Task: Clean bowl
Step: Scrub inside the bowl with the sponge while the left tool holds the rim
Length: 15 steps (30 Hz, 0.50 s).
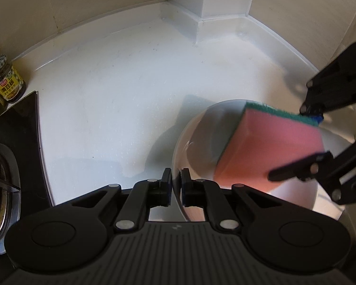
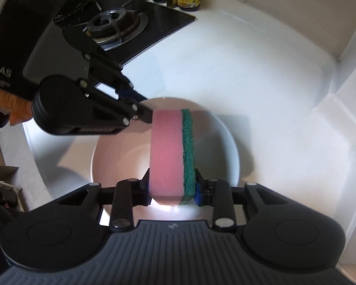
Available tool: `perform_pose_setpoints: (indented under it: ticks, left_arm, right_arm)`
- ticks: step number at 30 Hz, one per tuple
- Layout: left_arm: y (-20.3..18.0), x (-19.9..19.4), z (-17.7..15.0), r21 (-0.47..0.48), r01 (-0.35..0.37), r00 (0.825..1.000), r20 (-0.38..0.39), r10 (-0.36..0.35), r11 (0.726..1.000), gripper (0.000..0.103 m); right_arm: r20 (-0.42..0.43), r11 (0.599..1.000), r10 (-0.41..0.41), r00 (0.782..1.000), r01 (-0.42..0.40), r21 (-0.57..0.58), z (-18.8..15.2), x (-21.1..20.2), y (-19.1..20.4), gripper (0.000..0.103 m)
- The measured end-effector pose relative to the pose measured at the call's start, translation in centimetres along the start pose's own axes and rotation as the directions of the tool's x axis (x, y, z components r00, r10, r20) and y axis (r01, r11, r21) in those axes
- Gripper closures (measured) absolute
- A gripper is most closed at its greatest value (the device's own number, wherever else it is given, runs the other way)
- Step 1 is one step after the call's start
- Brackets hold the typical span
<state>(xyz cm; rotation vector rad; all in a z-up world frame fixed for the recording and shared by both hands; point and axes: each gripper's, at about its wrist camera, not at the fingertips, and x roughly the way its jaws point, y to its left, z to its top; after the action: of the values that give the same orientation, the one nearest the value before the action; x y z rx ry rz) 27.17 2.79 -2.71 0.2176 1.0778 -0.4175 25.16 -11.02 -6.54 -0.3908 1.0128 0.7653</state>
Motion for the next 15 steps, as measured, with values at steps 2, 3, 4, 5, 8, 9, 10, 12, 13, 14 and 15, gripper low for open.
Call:
perform_pose_setpoints:
  ticks: [2,3,4,5,8,9,10,12,13,14,15]
  left_arm:
    - [-0.1,0.2,0.5,0.033,0.004,1.000,0.001,-0.004,0.999,0.098]
    - [-0.1,0.4,0.8,0.048,0.007,1.000,0.001,-0.007,0.999,0.098]
    - [0.0,0.5,1.0,0.058,0.014,1.000,0.004,-0.015,0.998,0.098]
    - [0.1,0.6,1.1,0.057,0.025,1.000,0.007,-0.025,0.998,0.098]
    - [0.8,0.6,1.2,0.010,0.048,0.999,0.011,-0.048,0.999,0.098]
    - [1.0,0.5,0.9,-0.018,0.048,0.999,0.005,-0.048,0.999,0.098]
    - [1.1,0.4,0.6,-0.045,0.045,0.999,-0.003,-0.045,0.998,0.096]
    - [1.1,0.0,0.0,-0.099,0.029,0.999,-0.019,-0.031,0.995,0.092]
    - [1.0,-0.5,-0.5,-0.130,0.019,0.999,-0.023,-0.022,0.991,0.091]
    - [0.7,-1.0,-1.0,-0.151,0.007,1.000,-0.022,-0.011,0.988,0.092]
    - [0.4,-1.3,-1.4,-0.157,-0.003,1.000,-0.017,0.000,0.988,0.092]
  right_arm:
    - [-0.003,1.000,-0.005,1.000,0.005,-0.026,0.0,0.7,0.8,0.076]
    - [-0.003,0.999,0.020,1.000,-0.020,-0.029,0.1,0.6,0.9,0.076]
    - [-0.005,0.998,0.046,0.999,-0.046,-0.031,0.2,0.5,1.1,0.076]
    - [-0.011,0.997,0.062,0.998,-0.063,-0.038,0.3,0.5,1.4,0.076]
    - [-0.038,0.997,0.020,0.999,-0.023,-0.078,0.3,0.9,1.5,0.076]
    - [-0.046,0.996,-0.001,0.999,-0.003,-0.090,0.3,0.9,1.3,0.076]
    - [-0.043,0.994,-0.048,0.998,0.044,-0.104,0.2,0.9,1.0,0.076]
    - [-0.024,0.992,-0.085,0.996,0.083,-0.097,0.3,0.8,0.3,0.076]
    - [-0.015,0.994,-0.082,0.997,0.080,-0.076,0.5,1.0,0.0,0.076]
    - [-0.004,0.994,-0.082,0.997,0.082,-0.070,0.5,1.1,-0.1,0.076]
    - [0.007,0.995,-0.076,0.997,0.077,-0.062,0.5,1.3,0.0,0.076]
